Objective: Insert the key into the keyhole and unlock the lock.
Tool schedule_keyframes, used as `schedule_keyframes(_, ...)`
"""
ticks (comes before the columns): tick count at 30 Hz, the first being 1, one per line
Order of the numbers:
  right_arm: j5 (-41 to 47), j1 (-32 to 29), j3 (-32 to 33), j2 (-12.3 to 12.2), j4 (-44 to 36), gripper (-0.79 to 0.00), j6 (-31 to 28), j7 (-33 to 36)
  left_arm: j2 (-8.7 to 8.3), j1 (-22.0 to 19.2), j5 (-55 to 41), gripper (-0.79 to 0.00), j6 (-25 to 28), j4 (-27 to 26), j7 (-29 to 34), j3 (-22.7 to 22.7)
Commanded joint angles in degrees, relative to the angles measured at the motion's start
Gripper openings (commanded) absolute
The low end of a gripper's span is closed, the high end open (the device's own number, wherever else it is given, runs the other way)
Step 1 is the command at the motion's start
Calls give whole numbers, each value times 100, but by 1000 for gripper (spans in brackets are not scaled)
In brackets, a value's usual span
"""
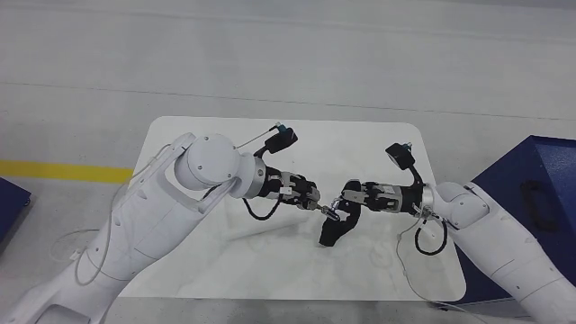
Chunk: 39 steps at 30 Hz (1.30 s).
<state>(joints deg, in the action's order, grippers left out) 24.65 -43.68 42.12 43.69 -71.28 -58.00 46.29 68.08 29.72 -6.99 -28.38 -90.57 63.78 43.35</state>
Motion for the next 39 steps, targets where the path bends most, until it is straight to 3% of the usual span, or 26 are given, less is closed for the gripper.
schedule_keyframes(1,4,1,5,6,11,-785,0,0,3,-9,9,-785,15,10,12,-9)
schedule_keyframes(11,11,56,161,53,290,-785,0,0,7,-15,20,-785,56,68,17,16)
schedule_keyframes(18,-535,141,360,144,726,-785,0,-28,19,-20,35,-785,39,120,22,-14)
schedule_keyframes(27,-3223,204,471,302,1335,-785,7,-915,127,-114,70,-785,-94,308,-40,-317)
schedule_keyframes(30,-4003,255,350,402,1584,-785,289,-1200,187,-181,46,-785,-100,389,-53,-445)
schedule_keyframes(31,-4227,272,303,442,1656,-449,394,-1330,206,-203,29,-785,-103,426,-65,-473)
schedule_keyframes(32,-4398,279,246,484,1746,0,482,-1435,225,-226,29,-785,-115,468,-78,-509)
schedule_keyframes(39,-4869,509,174,723,2355,0,738,-2438,377,-351,-26,-785,-243,812,-291,-739)
